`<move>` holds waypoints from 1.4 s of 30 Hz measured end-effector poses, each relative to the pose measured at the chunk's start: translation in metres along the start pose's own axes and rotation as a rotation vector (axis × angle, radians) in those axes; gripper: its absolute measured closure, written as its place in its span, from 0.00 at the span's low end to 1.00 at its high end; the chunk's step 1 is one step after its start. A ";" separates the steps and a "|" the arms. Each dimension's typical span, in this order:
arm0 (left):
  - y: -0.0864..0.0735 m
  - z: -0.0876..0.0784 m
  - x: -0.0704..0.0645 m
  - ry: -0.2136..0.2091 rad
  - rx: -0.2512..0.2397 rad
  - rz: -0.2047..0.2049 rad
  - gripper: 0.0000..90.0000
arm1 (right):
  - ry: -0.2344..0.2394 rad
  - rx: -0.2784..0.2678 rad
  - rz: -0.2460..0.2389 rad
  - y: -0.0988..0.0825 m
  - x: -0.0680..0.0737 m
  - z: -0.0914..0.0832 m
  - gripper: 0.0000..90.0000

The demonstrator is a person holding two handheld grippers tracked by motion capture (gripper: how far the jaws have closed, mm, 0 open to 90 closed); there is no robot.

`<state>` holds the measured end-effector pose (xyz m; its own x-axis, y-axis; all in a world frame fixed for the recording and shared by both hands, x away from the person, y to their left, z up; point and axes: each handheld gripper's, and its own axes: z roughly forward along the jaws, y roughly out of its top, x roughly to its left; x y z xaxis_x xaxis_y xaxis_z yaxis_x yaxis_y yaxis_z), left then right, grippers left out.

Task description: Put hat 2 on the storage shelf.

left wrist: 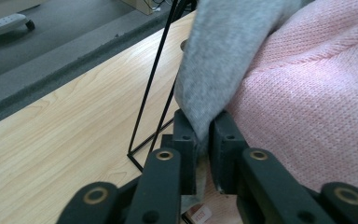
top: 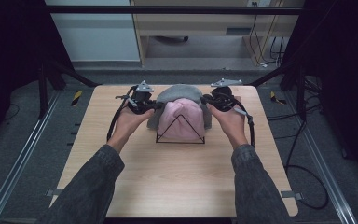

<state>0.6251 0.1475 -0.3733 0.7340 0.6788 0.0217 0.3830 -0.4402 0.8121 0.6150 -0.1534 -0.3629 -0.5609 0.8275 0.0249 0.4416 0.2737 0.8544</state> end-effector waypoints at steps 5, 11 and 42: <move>0.002 -0.007 -0.002 0.020 -0.024 0.001 0.78 | -0.017 -0.024 -0.009 0.003 0.001 -0.014 0.78; 0.005 -0.019 -0.005 0.045 -0.053 0.011 0.67 | -0.037 -0.048 -0.001 0.000 0.001 -0.028 0.71; -0.008 -0.066 -0.031 0.036 -0.032 0.044 0.10 | -0.070 -0.074 -0.053 -0.009 0.012 -0.080 0.24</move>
<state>0.5620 0.1687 -0.3424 0.7286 0.6804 0.0782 0.3327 -0.4514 0.8280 0.5484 -0.1853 -0.3291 -0.5307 0.8458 -0.0553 0.3586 0.2831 0.8896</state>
